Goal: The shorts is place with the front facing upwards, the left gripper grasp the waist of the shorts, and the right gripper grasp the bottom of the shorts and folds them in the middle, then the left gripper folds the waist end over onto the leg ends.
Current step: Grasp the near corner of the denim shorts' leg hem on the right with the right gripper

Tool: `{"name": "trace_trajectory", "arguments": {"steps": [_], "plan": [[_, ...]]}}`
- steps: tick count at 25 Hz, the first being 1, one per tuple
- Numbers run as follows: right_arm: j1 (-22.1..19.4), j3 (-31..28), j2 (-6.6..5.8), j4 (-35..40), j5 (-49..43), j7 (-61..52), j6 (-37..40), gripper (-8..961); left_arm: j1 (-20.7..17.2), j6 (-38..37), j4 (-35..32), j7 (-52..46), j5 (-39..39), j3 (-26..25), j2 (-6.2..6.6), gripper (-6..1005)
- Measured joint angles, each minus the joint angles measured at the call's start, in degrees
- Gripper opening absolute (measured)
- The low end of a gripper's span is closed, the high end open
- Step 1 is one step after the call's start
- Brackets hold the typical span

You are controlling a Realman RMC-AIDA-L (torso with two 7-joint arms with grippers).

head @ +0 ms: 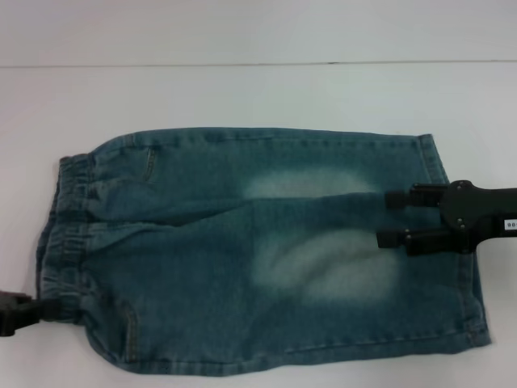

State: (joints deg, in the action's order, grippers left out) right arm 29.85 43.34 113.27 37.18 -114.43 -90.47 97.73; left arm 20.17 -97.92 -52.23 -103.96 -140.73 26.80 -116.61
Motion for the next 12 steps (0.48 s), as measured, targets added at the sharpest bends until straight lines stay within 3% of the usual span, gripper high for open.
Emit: {"name": "trace_trajectory", "arguments": {"steps": [4, 7, 12], "plan": [[0.5, 0.1, -0.37, 0.5, 0.0, -1.7, 0.2, 915, 1.6, -5.9, -4.2, -1.5, 0.1, 0.1, -1.72, 29], [1.2, 0.3, -1.37, 0.7, -0.3, -4.2, 0.6, 915, 2.4, -5.9, -7.4, -1.7, 0.1, 0.1, -3.42, 29], [2.9, 0.1, -2.81, 6.8, -7.2, -12.6, 5.9, 916, 4.3, -1.5, -6.5, -2.2, 0.0, -0.2, -3.52, 30]]}}
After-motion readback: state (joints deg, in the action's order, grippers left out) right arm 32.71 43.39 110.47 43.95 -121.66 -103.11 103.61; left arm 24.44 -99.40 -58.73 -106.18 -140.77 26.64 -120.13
